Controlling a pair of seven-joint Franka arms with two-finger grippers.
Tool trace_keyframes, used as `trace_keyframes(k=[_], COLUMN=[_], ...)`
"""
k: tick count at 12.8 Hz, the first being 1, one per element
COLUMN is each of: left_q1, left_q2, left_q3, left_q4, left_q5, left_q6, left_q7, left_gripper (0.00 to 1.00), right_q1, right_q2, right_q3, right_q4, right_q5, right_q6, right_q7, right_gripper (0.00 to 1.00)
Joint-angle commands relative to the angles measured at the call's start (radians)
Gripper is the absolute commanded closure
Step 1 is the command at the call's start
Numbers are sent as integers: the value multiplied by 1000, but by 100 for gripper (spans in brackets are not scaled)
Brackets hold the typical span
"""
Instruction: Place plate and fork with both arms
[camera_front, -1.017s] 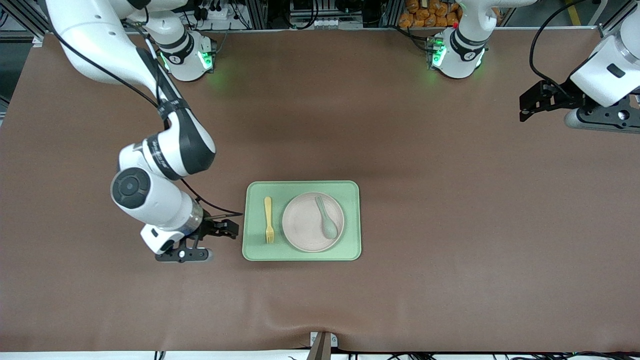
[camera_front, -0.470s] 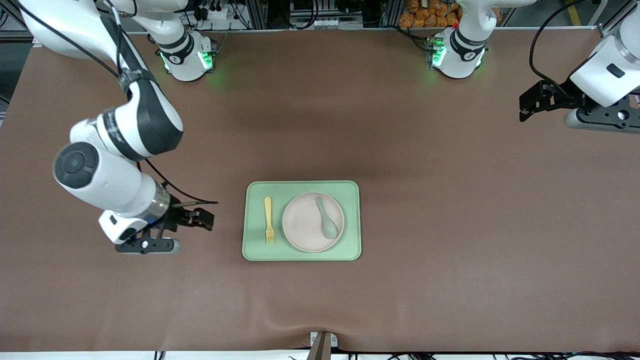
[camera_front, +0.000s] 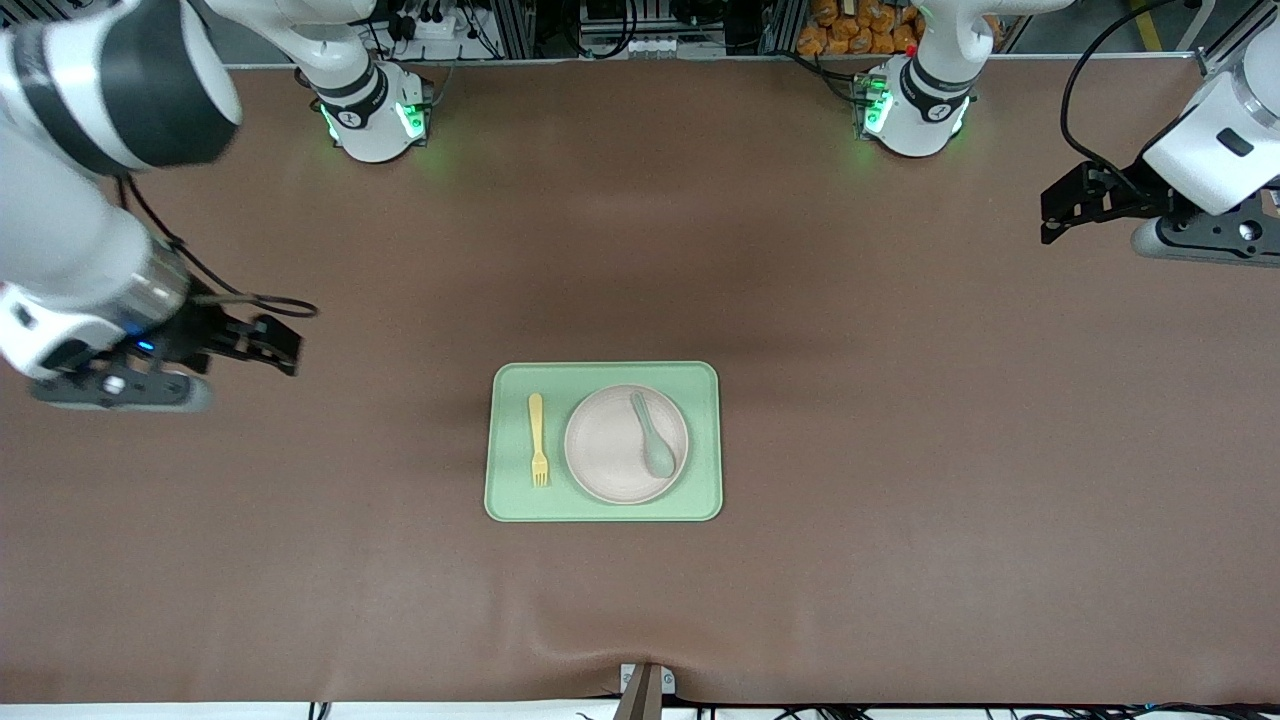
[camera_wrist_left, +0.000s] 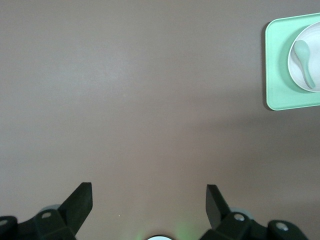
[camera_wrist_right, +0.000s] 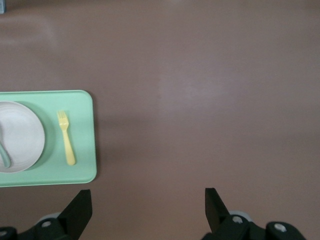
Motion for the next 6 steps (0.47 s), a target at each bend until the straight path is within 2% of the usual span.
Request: trace_keyframes(k=[1,2,3,6], left_q1=[5,4,4,1], left_q2=[-3,-4,-4,-4], left_q3=[-4,-4,-4,-4], left_q4=[5,3,3,5], left_q5=[4,4,4,2], left_q6=[6,6,6,6], left_q7=[-7,-7,-7,-7], left_gripper=[0,0,0,0], right_q1=[-5,-2,-2,2], right_q2=[-93,-145,-202,-343], right_q3=[-97,-135,-146,-149], right_q4=[-54,-101,-163,-339], right_q5=[78,88,88,88], right_q6=[-36,-50,-45,13], right_q7=[-127,-187,-204,-209], right_gripper=[0,0,0,0])
